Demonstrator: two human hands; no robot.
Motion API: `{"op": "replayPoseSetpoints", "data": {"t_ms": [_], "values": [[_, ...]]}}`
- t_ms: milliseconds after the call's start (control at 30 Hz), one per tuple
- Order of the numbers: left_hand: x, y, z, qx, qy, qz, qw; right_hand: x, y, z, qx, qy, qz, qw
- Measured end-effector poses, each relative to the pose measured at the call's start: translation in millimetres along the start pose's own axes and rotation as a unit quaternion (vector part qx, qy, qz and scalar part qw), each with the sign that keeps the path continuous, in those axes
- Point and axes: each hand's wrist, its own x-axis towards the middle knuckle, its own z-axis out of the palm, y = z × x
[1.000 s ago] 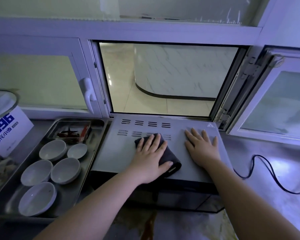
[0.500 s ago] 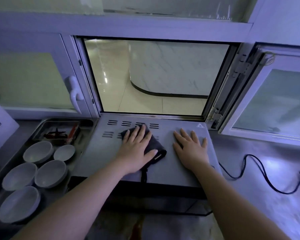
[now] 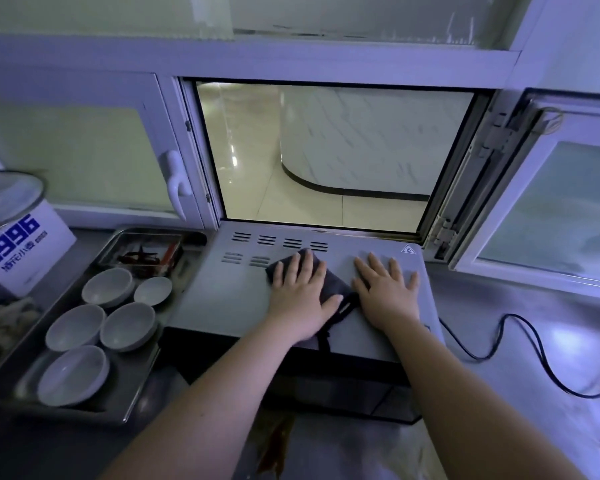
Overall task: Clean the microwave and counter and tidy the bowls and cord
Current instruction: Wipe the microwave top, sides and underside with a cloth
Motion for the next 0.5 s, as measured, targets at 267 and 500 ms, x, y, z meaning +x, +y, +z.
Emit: {"op": "replayPoseSetpoints", "data": {"t_ms": [267,500], "values": [[-40.5,-88.4,-8.9,0.005,0.021,-0.218,0.976,-3.2,-1.1,1.0,-0.003,-0.013,-0.005,1.000],[-34.5,16.3,-1.4,-0.025,0.003,-0.111,0.994,-2.9,-1.1,-0.4,-0.004,-0.016,-0.007,1.000]]}}
